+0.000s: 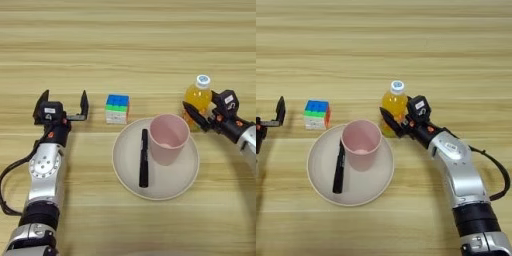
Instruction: Move the objects on the table
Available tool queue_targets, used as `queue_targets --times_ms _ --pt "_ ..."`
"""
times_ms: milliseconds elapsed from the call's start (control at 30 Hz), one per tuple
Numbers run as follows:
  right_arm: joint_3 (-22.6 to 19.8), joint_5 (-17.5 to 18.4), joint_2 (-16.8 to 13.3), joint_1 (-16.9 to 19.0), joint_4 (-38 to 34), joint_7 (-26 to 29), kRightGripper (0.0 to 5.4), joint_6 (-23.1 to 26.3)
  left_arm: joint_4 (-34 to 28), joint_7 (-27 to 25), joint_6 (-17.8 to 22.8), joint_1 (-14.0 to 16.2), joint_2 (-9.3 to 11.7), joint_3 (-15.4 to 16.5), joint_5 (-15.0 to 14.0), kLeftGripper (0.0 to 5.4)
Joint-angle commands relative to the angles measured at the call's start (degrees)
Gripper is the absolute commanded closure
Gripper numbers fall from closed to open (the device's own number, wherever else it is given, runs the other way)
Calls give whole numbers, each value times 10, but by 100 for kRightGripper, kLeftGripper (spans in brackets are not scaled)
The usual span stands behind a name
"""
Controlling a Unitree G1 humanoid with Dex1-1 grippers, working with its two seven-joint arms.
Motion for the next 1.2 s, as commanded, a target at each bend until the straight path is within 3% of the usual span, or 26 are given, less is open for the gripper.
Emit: queue_targets --times_ms 33,300,600,833,1200 --pt "-2 -6 3 -1 8 -1 188 -1 0 2 -2 -6 1 -2 4 0" --pt "-14 -3 9 -4 -8 -9 188 -14 2 3 -2 -7 0 -3 5 0" --pt "-57 4 3 -24 -14 -30 188 -23 3 4 -2 -8 0 -3 6 0" --pt "-98 -8 -8 -54 41 -62 188 -40 6 5 -3 -10 -1 -3 7 0" --pt "-127 -51 -29 -100 162 -131 188 -95 9 5 -2 -12 0 -3 8 0"
